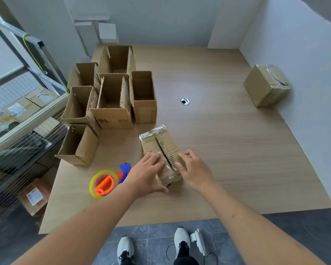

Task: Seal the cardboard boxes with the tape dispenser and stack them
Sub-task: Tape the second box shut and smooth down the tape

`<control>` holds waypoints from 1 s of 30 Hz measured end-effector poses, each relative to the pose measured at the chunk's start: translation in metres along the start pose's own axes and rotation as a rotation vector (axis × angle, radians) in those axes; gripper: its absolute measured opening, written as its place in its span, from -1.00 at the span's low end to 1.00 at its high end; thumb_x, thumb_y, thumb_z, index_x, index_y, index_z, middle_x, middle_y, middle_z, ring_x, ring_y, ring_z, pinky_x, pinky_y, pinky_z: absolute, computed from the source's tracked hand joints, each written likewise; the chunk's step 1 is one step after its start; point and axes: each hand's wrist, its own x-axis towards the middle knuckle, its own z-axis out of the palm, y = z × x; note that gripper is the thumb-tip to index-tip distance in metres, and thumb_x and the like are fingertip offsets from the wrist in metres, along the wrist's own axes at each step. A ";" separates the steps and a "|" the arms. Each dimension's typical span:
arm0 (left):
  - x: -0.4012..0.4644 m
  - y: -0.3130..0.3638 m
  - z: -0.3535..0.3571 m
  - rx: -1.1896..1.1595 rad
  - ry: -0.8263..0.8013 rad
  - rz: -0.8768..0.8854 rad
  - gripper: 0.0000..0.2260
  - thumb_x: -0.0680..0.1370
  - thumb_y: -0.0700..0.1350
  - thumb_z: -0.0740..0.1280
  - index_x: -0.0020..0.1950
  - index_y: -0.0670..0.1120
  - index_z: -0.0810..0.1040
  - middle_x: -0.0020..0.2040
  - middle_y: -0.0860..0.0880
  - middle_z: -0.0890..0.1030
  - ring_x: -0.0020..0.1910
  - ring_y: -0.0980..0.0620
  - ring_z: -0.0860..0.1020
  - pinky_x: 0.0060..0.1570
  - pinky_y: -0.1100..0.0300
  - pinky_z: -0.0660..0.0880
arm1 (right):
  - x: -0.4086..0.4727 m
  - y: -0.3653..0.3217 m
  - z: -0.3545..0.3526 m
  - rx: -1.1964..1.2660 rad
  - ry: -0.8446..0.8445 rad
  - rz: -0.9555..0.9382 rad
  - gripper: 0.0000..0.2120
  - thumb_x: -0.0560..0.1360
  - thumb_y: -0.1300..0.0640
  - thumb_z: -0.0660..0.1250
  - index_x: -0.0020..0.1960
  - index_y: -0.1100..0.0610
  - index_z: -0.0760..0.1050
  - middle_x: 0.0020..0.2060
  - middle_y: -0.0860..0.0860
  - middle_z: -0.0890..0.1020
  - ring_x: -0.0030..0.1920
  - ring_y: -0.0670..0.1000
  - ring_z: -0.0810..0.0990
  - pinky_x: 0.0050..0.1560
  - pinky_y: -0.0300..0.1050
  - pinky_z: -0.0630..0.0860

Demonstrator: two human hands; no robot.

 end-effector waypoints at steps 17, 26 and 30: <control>0.018 -0.014 -0.015 0.274 -0.073 -0.065 -0.58 0.62 0.24 0.18 0.49 0.30 0.40 0.55 -0.14 0.34 0.50 -0.18 0.34 0.57 -0.13 0.12 | 0.006 -0.002 0.000 -0.137 -0.040 -0.029 -0.47 0.64 -0.12 0.22 0.58 -0.07 0.27 0.63 -0.07 0.13 0.57 0.07 0.16 0.49 0.02 0.14; 0.013 -0.015 -0.024 0.273 0.104 0.015 -0.67 0.44 -0.04 0.45 0.21 0.10 0.63 -0.11 0.02 0.48 -0.21 -0.07 0.54 0.07 0.01 0.41 | 0.004 0.001 0.003 -0.307 -0.066 -0.142 -0.28 0.47 0.29 0.39 0.49 -0.26 0.34 0.57 0.10 0.19 0.48 0.21 0.22 0.43 0.12 0.23; 0.006 -0.023 -0.033 0.106 -0.016 0.132 -0.75 0.50 -0.04 0.45 0.17 0.11 0.64 0.01 0.01 0.50 -0.03 -0.07 0.54 0.10 0.04 0.47 | 0.011 0.005 0.003 -0.149 0.120 -0.071 -0.44 0.43 0.39 0.36 0.29 -0.13 0.60 0.23 0.09 0.47 0.19 0.18 0.46 0.11 0.10 0.55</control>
